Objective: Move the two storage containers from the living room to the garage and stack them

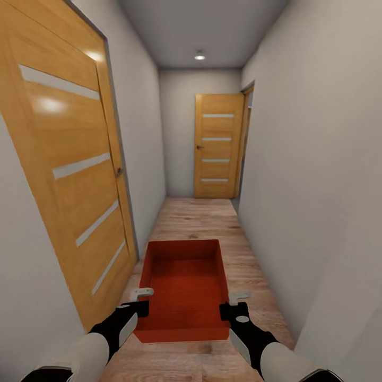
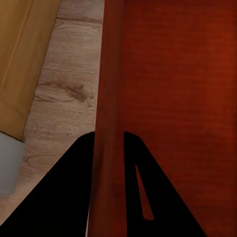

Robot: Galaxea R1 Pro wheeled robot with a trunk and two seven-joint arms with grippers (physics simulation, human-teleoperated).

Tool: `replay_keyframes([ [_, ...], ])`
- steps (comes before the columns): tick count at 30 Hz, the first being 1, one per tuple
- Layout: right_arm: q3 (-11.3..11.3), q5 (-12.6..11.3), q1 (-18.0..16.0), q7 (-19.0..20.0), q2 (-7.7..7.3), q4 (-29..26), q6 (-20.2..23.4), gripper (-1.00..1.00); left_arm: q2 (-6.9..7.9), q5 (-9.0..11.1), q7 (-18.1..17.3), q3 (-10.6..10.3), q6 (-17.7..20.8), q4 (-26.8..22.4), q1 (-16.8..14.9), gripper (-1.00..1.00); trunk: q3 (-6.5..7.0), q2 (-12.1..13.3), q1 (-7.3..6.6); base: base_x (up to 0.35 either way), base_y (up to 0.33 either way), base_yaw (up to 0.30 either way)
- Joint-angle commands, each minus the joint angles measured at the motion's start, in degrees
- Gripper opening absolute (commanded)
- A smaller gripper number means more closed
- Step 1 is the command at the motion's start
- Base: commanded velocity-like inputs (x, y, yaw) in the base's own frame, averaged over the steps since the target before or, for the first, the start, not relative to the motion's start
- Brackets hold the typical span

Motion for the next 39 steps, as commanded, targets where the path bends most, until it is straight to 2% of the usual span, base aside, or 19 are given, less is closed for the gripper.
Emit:
replay_keyframes([
  [1,-2.6,-4.4,-0.1,-2.7,-0.41,0.2,-0.4,-1.00,0.73,-0.7,0.5,2.0,-4.9,-0.3,0.0,-1.00,-0.07,0.0,0.03,0.325,0.000,-0.046],
  [9,-2.6,-4.4,-0.1,-2.7,-0.32,0.2,-0.4,-1.00,1.03,-0.6,0.5,2.0,-4.9,-0.3,0.0,-1.00,-0.07,0.0,0.03,0.325,0.000,-0.144],
  [39,-2.6,-4.3,-0.1,-2.7,-0.49,0.2,-0.4,-1.00,1.17,-0.6,0.5,2.0,-5.0,-0.3,0.0,-1.00,-0.07,0.0,0.03,0.325,0.000,-0.003],
])
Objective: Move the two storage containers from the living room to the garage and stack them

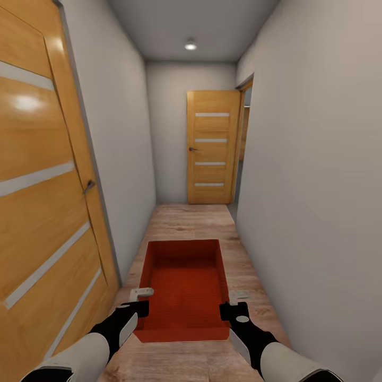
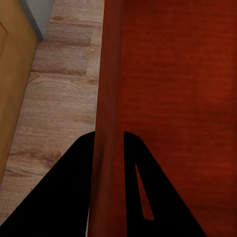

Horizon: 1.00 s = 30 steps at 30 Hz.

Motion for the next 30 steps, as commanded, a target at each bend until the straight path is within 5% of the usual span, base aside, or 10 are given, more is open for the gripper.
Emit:
replay_keyframes([
  [1,-2.6,-4.4,-0.1,-2.7,-0.50,0.2,-0.4,-1.00,1.18,-0.6,0.5,2.1,-4.9,-0.3,0.0,-1.00,-0.07,0.0,0.03,0.325,0.000,0.000],
  [30,-2.5,-4.6,-0.1,-2.7,-0.50,0.2,-0.3,-1.00,1.44,-0.6,0.5,2.1,-5.0,-0.3,0.0,-1.00,-0.07,0.0,0.03,0.325,0.000,0.000],
])
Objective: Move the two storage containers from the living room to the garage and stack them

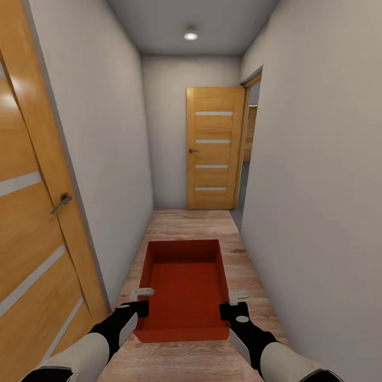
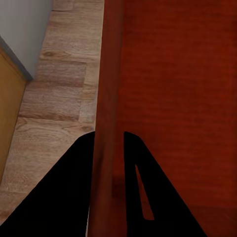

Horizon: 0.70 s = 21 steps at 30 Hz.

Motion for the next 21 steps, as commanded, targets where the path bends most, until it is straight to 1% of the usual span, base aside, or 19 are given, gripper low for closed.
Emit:
replay_keyframes([
  [1,-2.5,-4.5,-0.1,-2.7,-0.52,0.2,-0.4,-1.00,1.45,-0.6,0.5,2.1,-5.0,-0.3,0.0,-1.00,-0.07,0.0,0.03,0.325,0.000,0.000],
  [10,-2.6,-4.5,-0.1,-2.8,-0.48,0.2,-0.6,-1.00,1.84,-0.5,0.5,2.2,-5.0,-0.2,0.0,-1.00,-0.07,0.0,0.03,0.325,0.023,0.000],
  [14,-2.6,-4.5,-0.1,-2.8,-0.51,0.2,-0.7,-1.00,1.90,-0.5,0.5,2.2,-5.0,-0.2,0.0,-1.00,-0.07,0.0,0.03,0.325,0.078,0.000],
  [21,-2.6,-4.5,-0.1,-2.8,-0.52,0.2,-0.8,-1.00,1.94,-0.4,0.5,2.2,-4.9,-0.2,0.0,-1.00,-0.07,0.0,0.03,0.325,0.012,0.000],
])
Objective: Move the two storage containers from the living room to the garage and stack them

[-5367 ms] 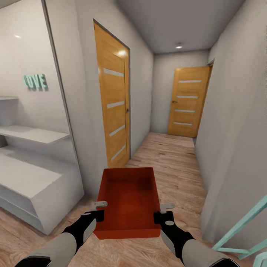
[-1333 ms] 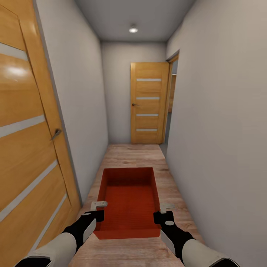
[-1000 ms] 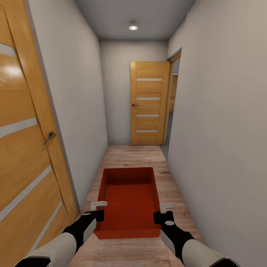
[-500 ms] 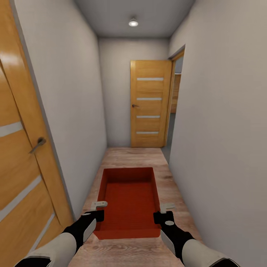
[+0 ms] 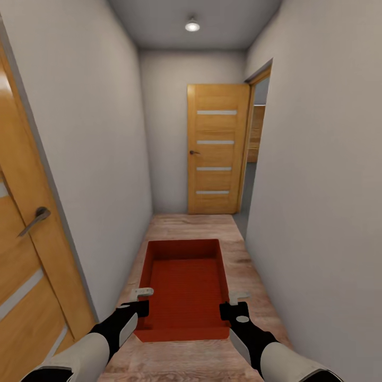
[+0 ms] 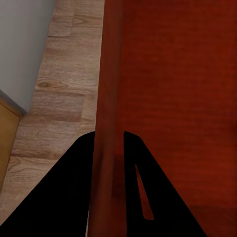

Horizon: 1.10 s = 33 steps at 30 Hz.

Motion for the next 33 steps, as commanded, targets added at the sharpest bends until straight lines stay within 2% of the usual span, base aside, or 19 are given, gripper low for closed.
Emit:
replay_keyframes([
  [1,-2.5,-4.7,0.0,-2.8,-0.48,0.2,-0.4,-1.00,1.97,-0.6,0.5,2.3,-4.4,-0.3,0.0,-1.00,-0.07,0.0,0.03,0.325,0.001,0.000],
  [33,-2.5,-4.6,0.0,-2.8,-0.48,0.2,-0.5,-1.00,1.98,-0.6,0.5,2.3,-4.5,-0.3,0.0,-1.00,-0.07,0.0,0.03,0.325,0.000,0.000],
])
